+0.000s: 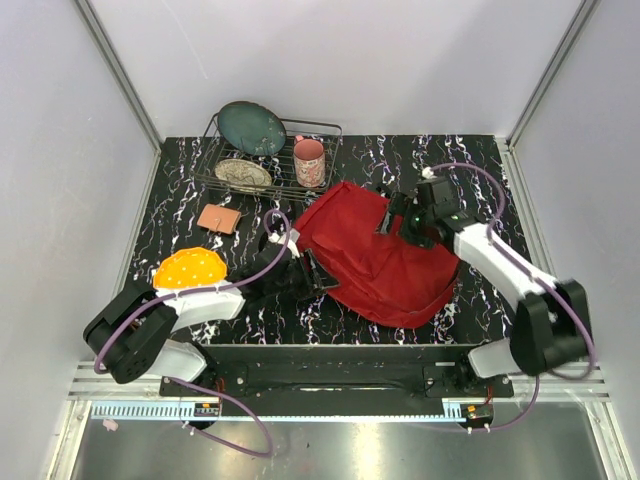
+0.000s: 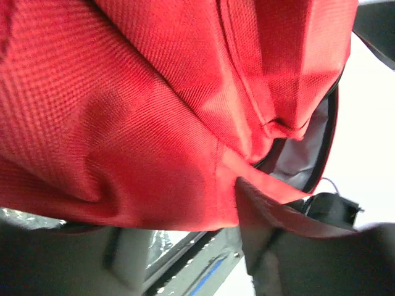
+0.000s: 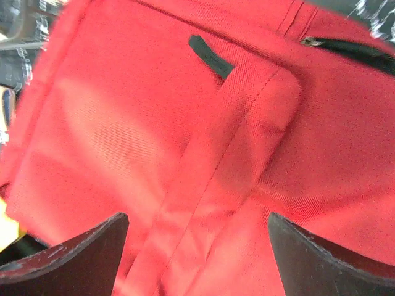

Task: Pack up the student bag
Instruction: Adjust the student bag at the center of the board.

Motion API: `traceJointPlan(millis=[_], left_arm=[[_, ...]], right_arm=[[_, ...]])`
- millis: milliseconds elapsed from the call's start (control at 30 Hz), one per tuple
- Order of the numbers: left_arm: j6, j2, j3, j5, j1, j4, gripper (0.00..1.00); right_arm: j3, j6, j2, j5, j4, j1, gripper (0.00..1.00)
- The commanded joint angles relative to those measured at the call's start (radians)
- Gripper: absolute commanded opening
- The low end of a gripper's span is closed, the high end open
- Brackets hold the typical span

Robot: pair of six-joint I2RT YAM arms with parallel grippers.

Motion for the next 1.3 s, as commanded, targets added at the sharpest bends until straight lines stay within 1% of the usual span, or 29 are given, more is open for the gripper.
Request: traceJointPlan(millis=[0, 33, 67, 100, 133, 167, 233, 267, 300, 367, 433, 467, 500, 667, 700, 733, 767, 867, 967, 1067, 1100, 1200, 1233, 1267], left_arm=[[0.007, -0.012, 0.002, -0.005, 0.012, 0.028, 0.68], [0.002, -0.004, 0.002, 0.013, 0.011, 0.039, 0.74], [-0.002, -0.001, 0.002, 0.030, 0.008, 0.068, 0.78], [-0.008, -0.003, -0.001, 0.046, 0.002, 0.082, 0.79], [-0.013, -0.014, -0.001, 0.063, -0.008, 0.094, 0.82], [-0.013, -0.023, 0.002, 0.061, -0.035, 0.094, 0.86], [-0.013, -0.046, 0.009, 0.058, -0.066, 0.084, 0.90], [-0.013, -0.047, 0.025, 0.061, -0.081, 0.068, 0.91], [-0.014, -0.044, 0.034, 0.066, -0.104, 0.058, 0.92], [-0.031, -0.020, 0.052, 0.084, -0.138, 0.067, 0.92], [-0.050, 0.014, 0.058, 0.087, -0.158, 0.076, 0.92], [-0.057, 0.026, 0.063, 0.092, -0.176, 0.102, 0.92], [-0.065, 0.054, 0.066, 0.098, -0.182, 0.116, 0.92], [-0.139, 0.158, 0.095, 0.150, -0.218, 0.247, 0.92], [-0.149, 0.202, 0.103, 0.158, -0.222, 0.267, 0.92], [-0.175, 0.225, 0.109, 0.175, -0.225, 0.293, 0.92], [-0.189, 0.248, 0.115, 0.185, -0.233, 0.359, 0.92], [-0.240, 0.331, 0.135, 0.218, -0.241, 0.460, 0.92], [-0.278, 0.394, 0.147, 0.245, -0.247, 0.534, 0.91], [-0.298, 0.428, 0.141, 0.254, -0.248, 0.580, 0.88], [-0.297, 0.436, 0.137, 0.253, -0.248, 0.588, 0.86], [-0.289, 0.448, 0.137, 0.241, -0.247, 0.575, 0.84], [-0.286, 0.454, 0.140, 0.245, -0.247, 0.571, 0.77], [-0.281, 0.459, 0.141, 0.247, -0.247, 0.580, 0.74]], right_arm=[[-0.014, -0.061, -0.323, 0.161, -0.070, 0.003, 1.00], [-0.025, -0.044, -0.372, 0.167, -0.093, 0.003, 1.00], [-0.036, -0.024, -0.447, 0.159, -0.127, 0.003, 0.96], [-0.067, -0.001, -0.483, 0.146, -0.189, 0.003, 0.94], [-0.096, 0.038, -0.515, 0.062, -0.202, 0.005, 0.90], [-0.169, 0.060, -0.570, 0.008, -0.204, 0.005, 0.79], [-0.241, 0.136, -0.620, -0.105, -0.205, 0.006, 0.66], [-0.277, 0.158, -0.664, -0.123, -0.214, 0.008, 0.62], [-0.342, 0.171, -0.689, -0.134, -0.221, 0.009, 0.61], [-0.418, 0.192, -0.764, -0.108, -0.263, 0.009, 0.61], [-0.447, 0.204, -0.799, -0.107, -0.285, 0.009, 0.55], [-0.466, 0.214, -0.822, -0.114, -0.306, 0.011, 0.53], [-0.475, 0.227, -0.827, -0.124, -0.317, 0.011, 0.47], [-0.539, 0.269, -0.856, -0.114, -0.443, 0.014, 0.39], [-0.549, 0.270, -0.861, -0.106, -0.460, 0.014, 0.33], [-0.558, 0.273, -0.868, -0.098, -0.477, 0.017, 0.23], [-0.576, 0.278, -0.891, -0.107, -0.493, 0.018, 0.22], [-0.616, 0.307, -0.946, -0.149, -0.503, 0.029, 0.20], [-0.648, 0.333, -0.950, -0.152, -0.488, 0.037, 0.18], [-0.651, 0.338, -0.884, -0.146, -0.472, 0.057, 0.17], [-0.648, 0.350, -0.875, -0.135, -0.466, 0.064, 0.18], [-0.630, 0.376, -0.864, -0.062, -0.449, 0.094, 0.18], [-0.616, 0.375, -0.855, -0.040, -0.457, 0.095, 0.18], [-0.577, 0.376, -0.859, -0.032, -0.484, 0.098, 0.19]])
